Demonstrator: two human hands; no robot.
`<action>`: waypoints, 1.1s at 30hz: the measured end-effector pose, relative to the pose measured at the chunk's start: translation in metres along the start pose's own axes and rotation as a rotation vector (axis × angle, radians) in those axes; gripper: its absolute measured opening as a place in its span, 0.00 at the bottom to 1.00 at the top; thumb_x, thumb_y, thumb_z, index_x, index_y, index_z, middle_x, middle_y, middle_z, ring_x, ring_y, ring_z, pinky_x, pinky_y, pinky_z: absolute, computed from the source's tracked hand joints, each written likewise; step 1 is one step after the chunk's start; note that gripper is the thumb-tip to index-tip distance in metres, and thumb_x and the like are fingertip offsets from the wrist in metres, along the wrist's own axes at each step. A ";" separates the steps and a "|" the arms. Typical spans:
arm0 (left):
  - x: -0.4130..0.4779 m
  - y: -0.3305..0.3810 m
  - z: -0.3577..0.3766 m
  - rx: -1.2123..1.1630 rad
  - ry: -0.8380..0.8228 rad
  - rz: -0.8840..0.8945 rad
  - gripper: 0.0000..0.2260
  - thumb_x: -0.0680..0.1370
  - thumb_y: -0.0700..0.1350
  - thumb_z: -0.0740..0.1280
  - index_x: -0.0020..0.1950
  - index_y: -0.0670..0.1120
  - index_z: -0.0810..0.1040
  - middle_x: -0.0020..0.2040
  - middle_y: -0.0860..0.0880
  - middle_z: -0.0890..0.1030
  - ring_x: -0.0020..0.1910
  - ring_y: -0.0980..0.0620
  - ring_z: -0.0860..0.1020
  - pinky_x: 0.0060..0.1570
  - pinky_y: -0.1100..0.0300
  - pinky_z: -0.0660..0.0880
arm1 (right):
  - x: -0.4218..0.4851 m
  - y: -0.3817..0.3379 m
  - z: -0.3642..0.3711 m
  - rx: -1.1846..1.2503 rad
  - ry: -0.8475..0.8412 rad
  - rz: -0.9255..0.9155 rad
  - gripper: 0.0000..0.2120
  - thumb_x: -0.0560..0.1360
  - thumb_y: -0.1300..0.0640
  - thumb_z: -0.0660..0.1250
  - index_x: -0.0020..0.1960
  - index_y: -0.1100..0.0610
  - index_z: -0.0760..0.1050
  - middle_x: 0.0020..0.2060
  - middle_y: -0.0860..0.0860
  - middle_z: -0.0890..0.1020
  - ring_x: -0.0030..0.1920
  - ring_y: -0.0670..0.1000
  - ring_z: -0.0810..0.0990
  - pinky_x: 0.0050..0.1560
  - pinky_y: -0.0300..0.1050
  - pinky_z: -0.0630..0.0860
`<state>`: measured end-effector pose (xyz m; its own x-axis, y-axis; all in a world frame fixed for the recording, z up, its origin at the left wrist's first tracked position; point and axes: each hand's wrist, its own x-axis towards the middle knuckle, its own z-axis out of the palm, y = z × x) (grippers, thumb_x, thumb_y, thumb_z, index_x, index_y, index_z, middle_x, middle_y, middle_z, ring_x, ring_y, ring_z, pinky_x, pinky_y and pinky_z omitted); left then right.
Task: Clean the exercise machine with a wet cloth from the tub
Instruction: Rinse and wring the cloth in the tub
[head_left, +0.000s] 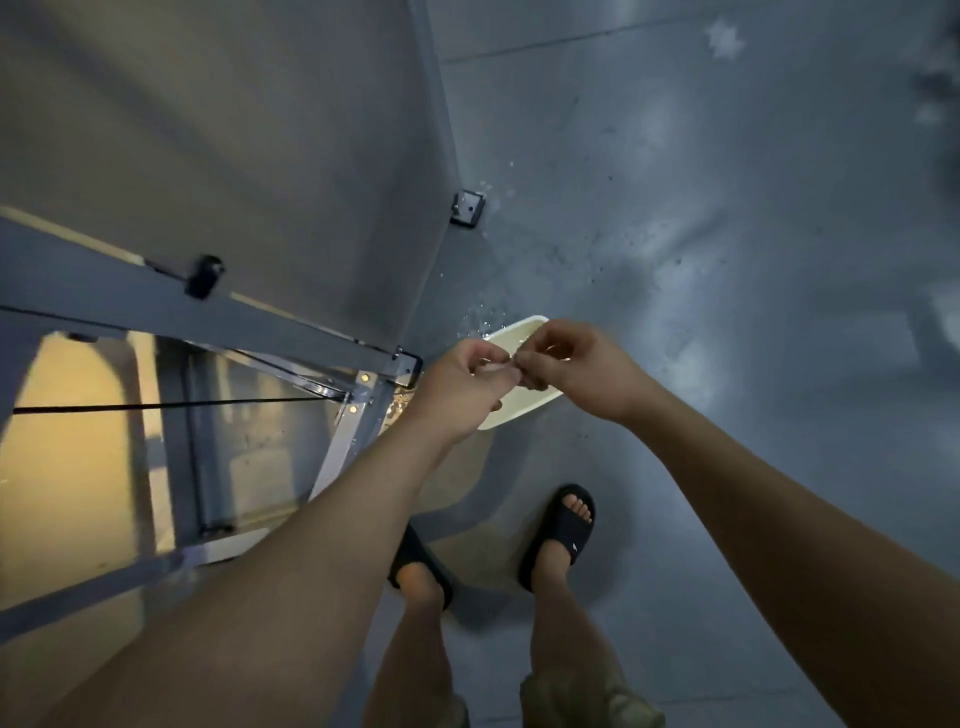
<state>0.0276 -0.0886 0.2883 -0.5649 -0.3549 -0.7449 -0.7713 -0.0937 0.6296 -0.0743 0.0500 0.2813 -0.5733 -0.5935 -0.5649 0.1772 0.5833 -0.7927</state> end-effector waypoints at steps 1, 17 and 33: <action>-0.015 0.009 -0.003 -0.033 -0.001 0.014 0.09 0.74 0.53 0.75 0.51 0.55 0.80 0.50 0.54 0.83 0.42 0.54 0.84 0.59 0.44 0.80 | -0.012 -0.016 -0.008 -0.019 0.011 -0.014 0.06 0.79 0.62 0.69 0.46 0.65 0.79 0.39 0.58 0.85 0.36 0.46 0.80 0.46 0.45 0.75; -0.236 0.168 -0.066 0.031 0.029 0.384 0.04 0.83 0.46 0.67 0.57 0.50 0.79 0.44 0.53 0.82 0.39 0.63 0.78 0.38 0.72 0.71 | -0.188 -0.230 -0.068 0.217 0.308 -0.147 0.09 0.85 0.53 0.61 0.55 0.59 0.74 0.38 0.52 0.79 0.32 0.48 0.78 0.31 0.40 0.74; -0.318 0.180 -0.111 0.088 0.339 0.211 0.13 0.82 0.44 0.67 0.66 0.49 0.74 0.58 0.49 0.78 0.49 0.52 0.78 0.43 0.62 0.73 | -0.234 -0.350 -0.088 -0.334 -0.040 -0.627 0.09 0.83 0.62 0.61 0.49 0.51 0.76 0.35 0.44 0.80 0.34 0.44 0.76 0.41 0.43 0.76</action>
<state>0.1009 -0.0953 0.6633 -0.5965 -0.6455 -0.4770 -0.6788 0.0886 0.7290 -0.0722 0.0335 0.7105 -0.4561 -0.8891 -0.0381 -0.4349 0.2600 -0.8622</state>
